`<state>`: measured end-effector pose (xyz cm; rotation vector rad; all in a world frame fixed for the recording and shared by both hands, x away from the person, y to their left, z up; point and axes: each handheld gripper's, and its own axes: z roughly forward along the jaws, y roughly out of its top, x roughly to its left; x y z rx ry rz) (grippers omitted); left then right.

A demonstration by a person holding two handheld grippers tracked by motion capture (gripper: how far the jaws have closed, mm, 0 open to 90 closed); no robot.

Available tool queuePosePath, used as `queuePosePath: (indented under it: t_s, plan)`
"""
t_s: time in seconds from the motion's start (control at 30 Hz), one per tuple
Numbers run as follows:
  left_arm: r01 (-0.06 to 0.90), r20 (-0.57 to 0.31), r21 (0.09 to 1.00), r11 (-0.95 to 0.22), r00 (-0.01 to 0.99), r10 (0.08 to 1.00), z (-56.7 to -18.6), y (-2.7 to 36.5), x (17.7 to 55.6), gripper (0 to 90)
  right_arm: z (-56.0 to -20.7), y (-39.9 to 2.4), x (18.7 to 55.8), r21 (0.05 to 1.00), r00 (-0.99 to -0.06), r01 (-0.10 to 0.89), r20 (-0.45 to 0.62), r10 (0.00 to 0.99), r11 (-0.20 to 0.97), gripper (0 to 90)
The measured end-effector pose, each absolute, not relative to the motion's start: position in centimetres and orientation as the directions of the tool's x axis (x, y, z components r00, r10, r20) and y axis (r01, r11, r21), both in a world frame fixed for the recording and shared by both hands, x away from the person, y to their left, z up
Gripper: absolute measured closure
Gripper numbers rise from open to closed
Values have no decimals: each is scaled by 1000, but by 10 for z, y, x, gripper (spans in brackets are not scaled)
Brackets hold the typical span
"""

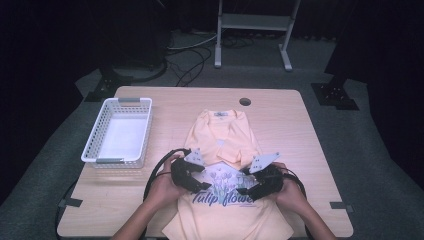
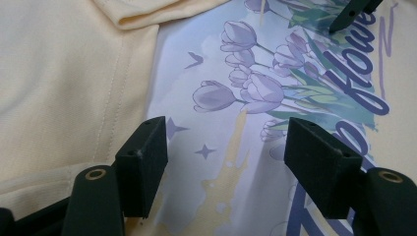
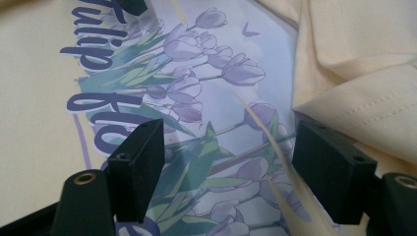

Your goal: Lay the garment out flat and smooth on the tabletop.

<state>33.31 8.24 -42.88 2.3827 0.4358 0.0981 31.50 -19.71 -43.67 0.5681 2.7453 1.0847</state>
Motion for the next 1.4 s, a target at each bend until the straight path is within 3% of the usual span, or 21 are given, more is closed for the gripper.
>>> queuePosePath:
  t_s: [1.4]
  plan:
    - [281, -69, 669, -688, 945, 319, -431, 94, 248, 295, -436, -188, 235, 662, -941, 258, 5, 340, 704, 273]
